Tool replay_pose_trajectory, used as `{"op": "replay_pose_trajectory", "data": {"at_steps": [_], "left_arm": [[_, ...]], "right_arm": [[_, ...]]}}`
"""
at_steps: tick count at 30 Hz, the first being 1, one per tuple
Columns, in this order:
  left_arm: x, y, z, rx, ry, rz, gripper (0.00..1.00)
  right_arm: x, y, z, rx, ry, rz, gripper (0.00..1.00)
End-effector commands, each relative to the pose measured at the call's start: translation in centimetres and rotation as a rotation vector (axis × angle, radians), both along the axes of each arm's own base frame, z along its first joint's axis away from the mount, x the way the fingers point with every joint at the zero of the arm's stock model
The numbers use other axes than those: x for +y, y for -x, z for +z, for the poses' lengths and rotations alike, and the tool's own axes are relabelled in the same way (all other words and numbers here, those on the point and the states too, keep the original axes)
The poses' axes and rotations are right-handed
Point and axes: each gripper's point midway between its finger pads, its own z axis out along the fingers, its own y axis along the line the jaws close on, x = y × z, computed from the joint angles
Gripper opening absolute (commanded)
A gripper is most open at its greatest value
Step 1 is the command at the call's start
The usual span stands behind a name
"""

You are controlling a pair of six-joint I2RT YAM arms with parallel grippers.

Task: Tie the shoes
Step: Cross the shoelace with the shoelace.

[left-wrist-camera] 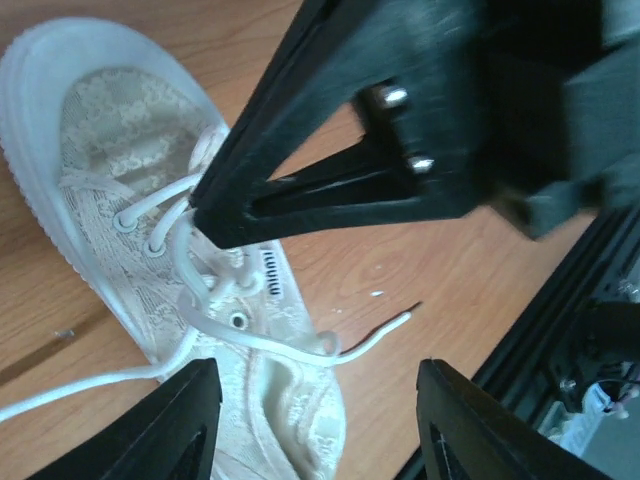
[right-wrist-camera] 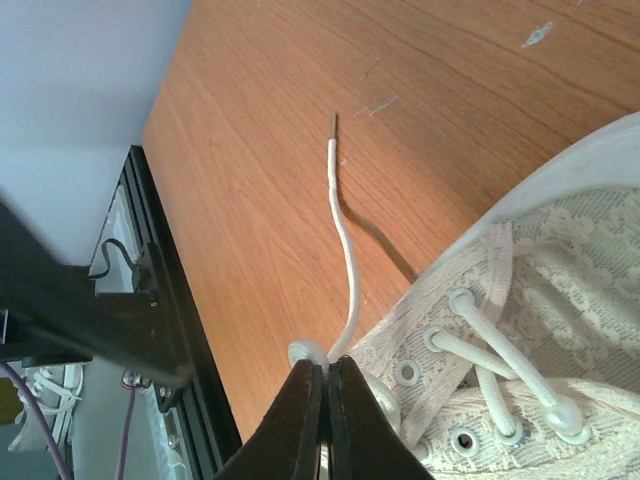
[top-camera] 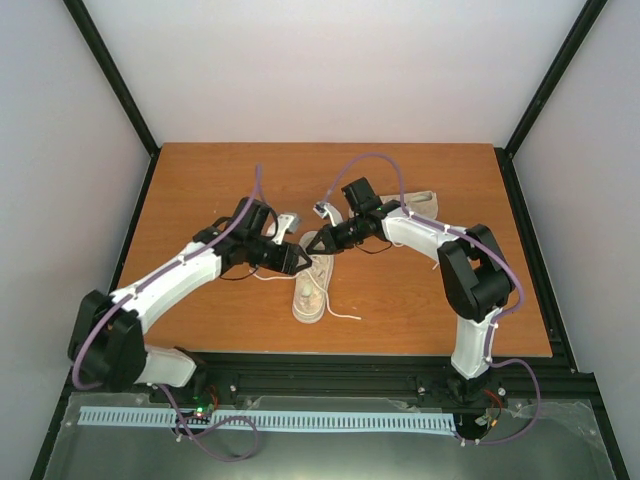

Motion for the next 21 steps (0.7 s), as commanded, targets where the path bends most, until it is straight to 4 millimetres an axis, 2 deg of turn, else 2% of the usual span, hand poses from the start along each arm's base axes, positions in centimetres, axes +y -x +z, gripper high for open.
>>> {"op": "replay_pose_trajectory", "data": {"at_steps": [1, 4, 7, 12, 16, 21], "left_arm": [[-0.7, -2.0, -0.4, 0.017, 0.019, -0.008, 0.54], [-0.9, -2.8, -0.5, 0.009, 0.024, -0.022, 0.49], [-0.3, -3.4, -1.5, 0.015, -0.016, -0.005, 0.40], [0.9, -4.2, -2.8, 0.007, -0.067, 0.051, 0.38], [0.5, -5.1, -2.6, -0.021, -0.039, 0.059, 0.38], [0.2, -5.8, -3.1, -0.019, -0.041, 0.066, 0.28]], "right_arm": [[0.1, 0.9, 2.1, -0.037, -0.057, 0.043, 0.03], [0.1, 1.1, 2.0, -0.030, -0.063, 0.052, 0.03], [0.1, 1.1, 2.1, -0.029, -0.068, 0.055, 0.03], [0.2, 1.3, 2.2, -0.025, -0.077, 0.064, 0.03], [0.3, 1.5, 2.2, -0.019, -0.086, 0.075, 0.03], [0.3, 1.5, 2.2, -0.017, -0.082, 0.081, 0.03]]}}
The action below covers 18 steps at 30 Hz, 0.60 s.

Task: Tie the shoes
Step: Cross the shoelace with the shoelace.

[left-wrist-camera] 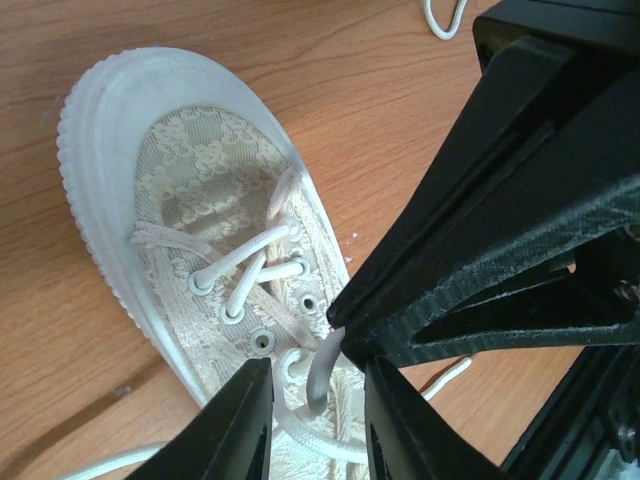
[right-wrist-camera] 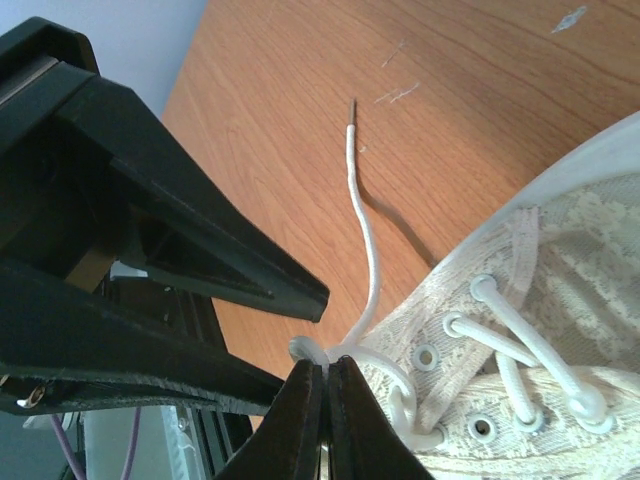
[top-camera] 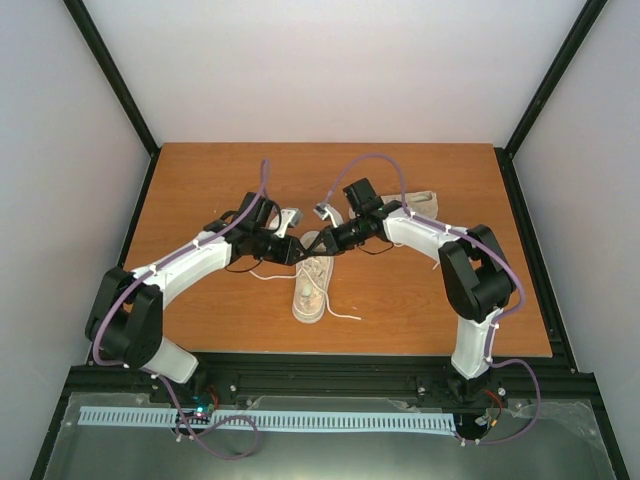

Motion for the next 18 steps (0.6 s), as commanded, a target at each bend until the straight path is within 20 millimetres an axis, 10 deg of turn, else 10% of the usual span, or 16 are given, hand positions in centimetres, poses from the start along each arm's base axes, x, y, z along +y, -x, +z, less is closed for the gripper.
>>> {"op": "replay_pose_trajectory", "data": {"at_steps": [1, 18], "left_arm": [[-0.6, -1.9, 0.7, -0.053, 0.025, 0.009, 0.26], [0.5, -2.7, 0.1, -0.094, -0.011, 0.081, 0.01]], "right_arm": [[0.2, 0.6, 1.5, -0.023, -0.041, 0.035, 0.03], [-0.2, 0.5, 1.7, -0.040, -0.013, 0.020, 0.13]]}}
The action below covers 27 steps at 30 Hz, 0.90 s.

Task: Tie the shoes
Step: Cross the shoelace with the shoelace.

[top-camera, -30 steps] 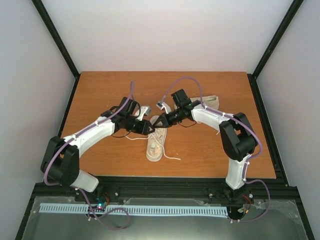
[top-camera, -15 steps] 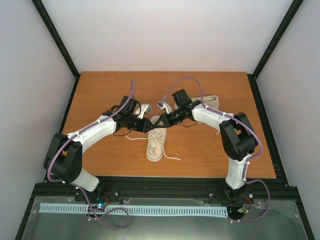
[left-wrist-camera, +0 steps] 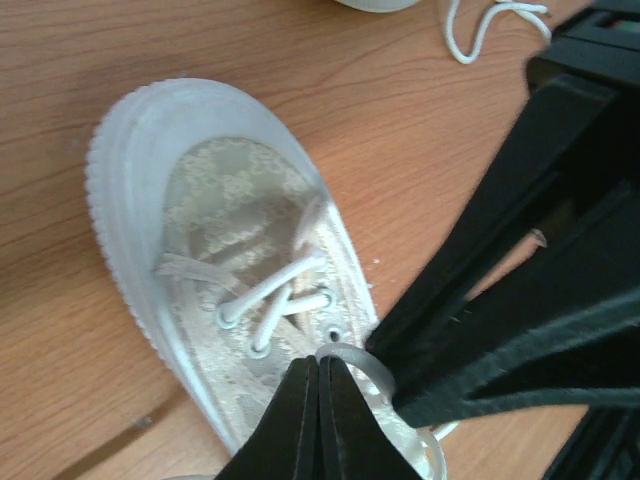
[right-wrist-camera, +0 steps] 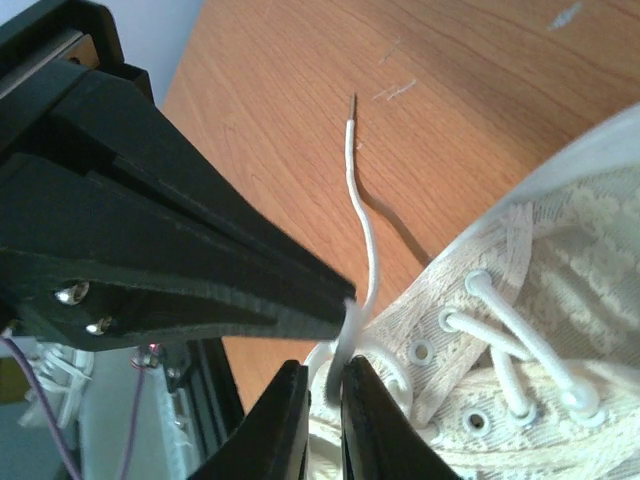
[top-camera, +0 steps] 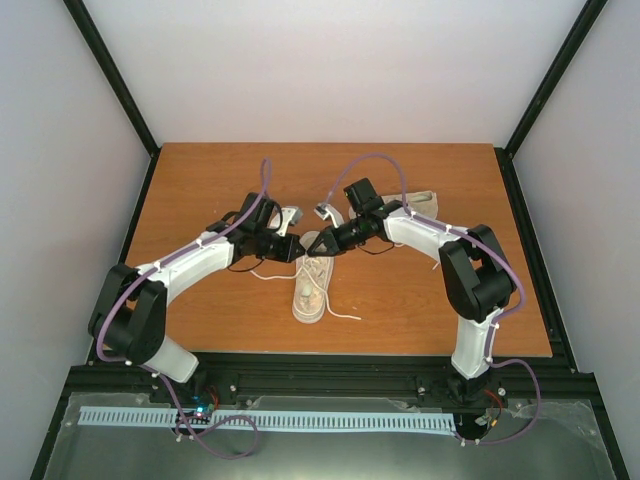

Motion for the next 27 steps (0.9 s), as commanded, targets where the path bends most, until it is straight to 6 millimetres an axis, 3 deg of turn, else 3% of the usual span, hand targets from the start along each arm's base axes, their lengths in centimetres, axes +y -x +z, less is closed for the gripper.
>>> {"op": "replay_pose_trajectory", "data": {"at_steps": [1, 3, 5, 8, 12, 15, 27], "left_arm": [[0.9, -1.6, 0.8, -0.078, -0.018, 0.070, 0.01], [0.6, -1.2, 0.9, -0.073, 0.005, 0.058, 0.01], [0.5, -1.0, 0.8, -0.066, 0.015, 0.051, 0.01], [0.7, -0.7, 0.6, -0.063, 0.010, 0.047, 0.01], [0.6, -0.2, 0.6, -0.051, 0.021, 0.038, 0.01], [0.5, 0.0, 0.5, -0.044, 0.028, 0.034, 0.01], [0.7, 0.3, 0.4, -0.030, 0.037, 0.056, 0.01]], "right_arm": [[0.1, 0.8, 2.0, -0.039, -0.020, 0.026, 0.20], [-0.5, 1.3, 1.9, -0.049, -0.003, 0.017, 0.39], [-1.2, 2.0, 2.0, -0.068, 0.014, 0.004, 0.50], [-2.8, 3.3, 1.3, -0.091, 0.049, -0.028, 0.59], [-3.8, 5.7, -0.8, -0.126, 0.129, -0.033, 0.53], [-3.5, 7.0, -2.0, -0.154, 0.162, -0.028, 0.48], [-2.3, 7.5, -4.7, -0.192, 0.220, 0.028, 0.43]]}}
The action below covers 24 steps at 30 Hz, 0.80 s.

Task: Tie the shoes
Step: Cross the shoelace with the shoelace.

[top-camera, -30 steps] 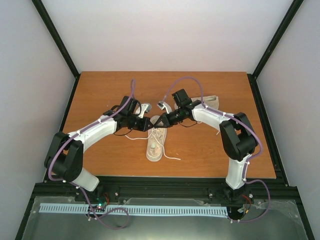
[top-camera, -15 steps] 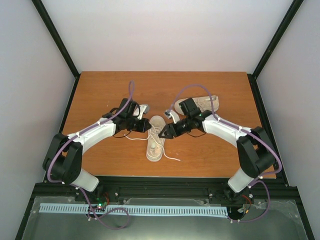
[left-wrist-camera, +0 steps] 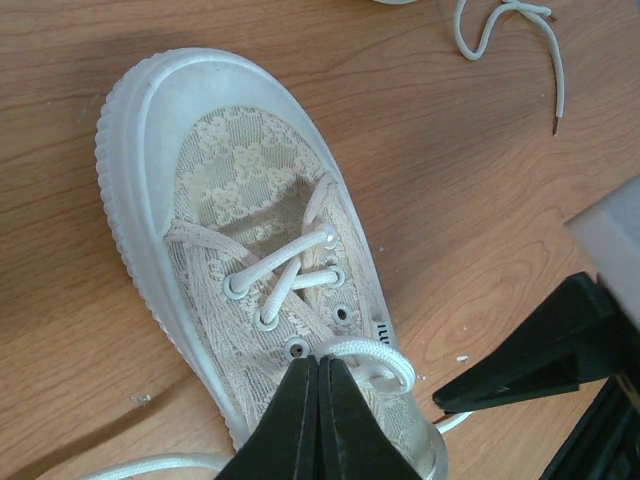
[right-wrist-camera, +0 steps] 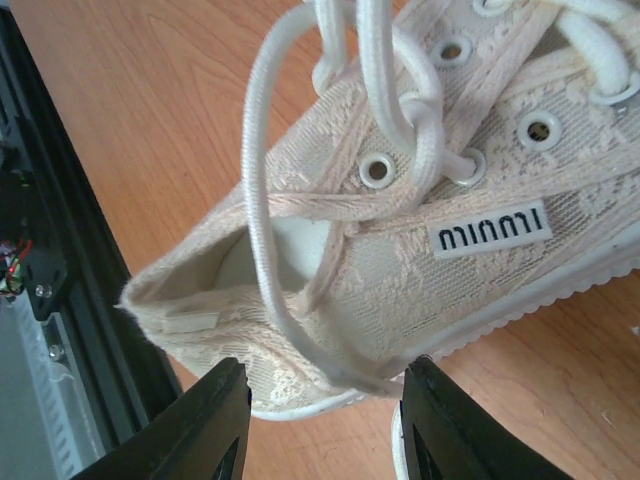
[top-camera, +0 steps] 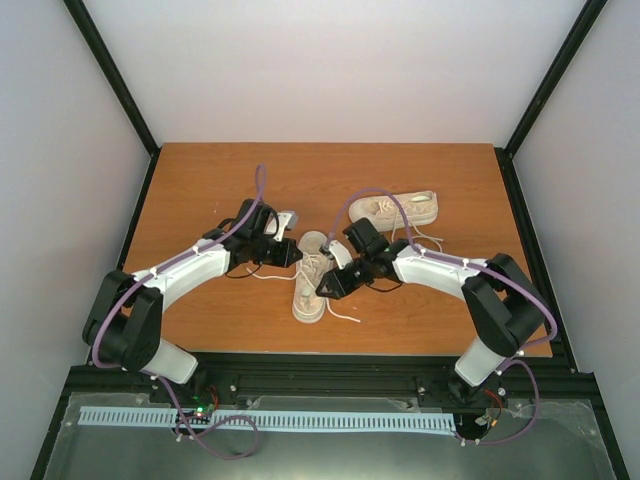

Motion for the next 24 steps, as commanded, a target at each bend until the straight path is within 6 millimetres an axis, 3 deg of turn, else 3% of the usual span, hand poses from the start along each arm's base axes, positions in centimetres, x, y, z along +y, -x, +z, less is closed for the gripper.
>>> {"op": "replay_pose_trajectory", "data": {"at_steps": [1, 6, 12, 20, 24], "left_arm": [[-0.1, -0.3, 1.1, -0.023, 0.032, 0.014, 0.01], [-0.1, -0.4, 1.2, -0.024, 0.033, 0.016, 0.01], [-0.7, -0.1, 2.1, -0.035, 0.069, -0.015, 0.01], [-1.4, 2.1, 4.2, -0.037, 0.156, -0.098, 0.01], [-1.4, 3.6, 3.7, 0.001, 0.167, -0.135, 0.01]], "right_arm": [[0.9, -0.2, -0.7, -0.040, 0.013, 0.036, 0.43], [0.9, 0.1, -1.7, -0.046, 0.047, 0.042, 0.40], [0.4, -0.5, -1.5, -0.065, 0.071, 0.007, 0.04], [-1.3, -2.5, 0.0, 0.032, 0.034, -0.075, 0.03], [-1.5, -4.9, 1.1, 0.047, 0.026, -0.103, 0.03]]}}
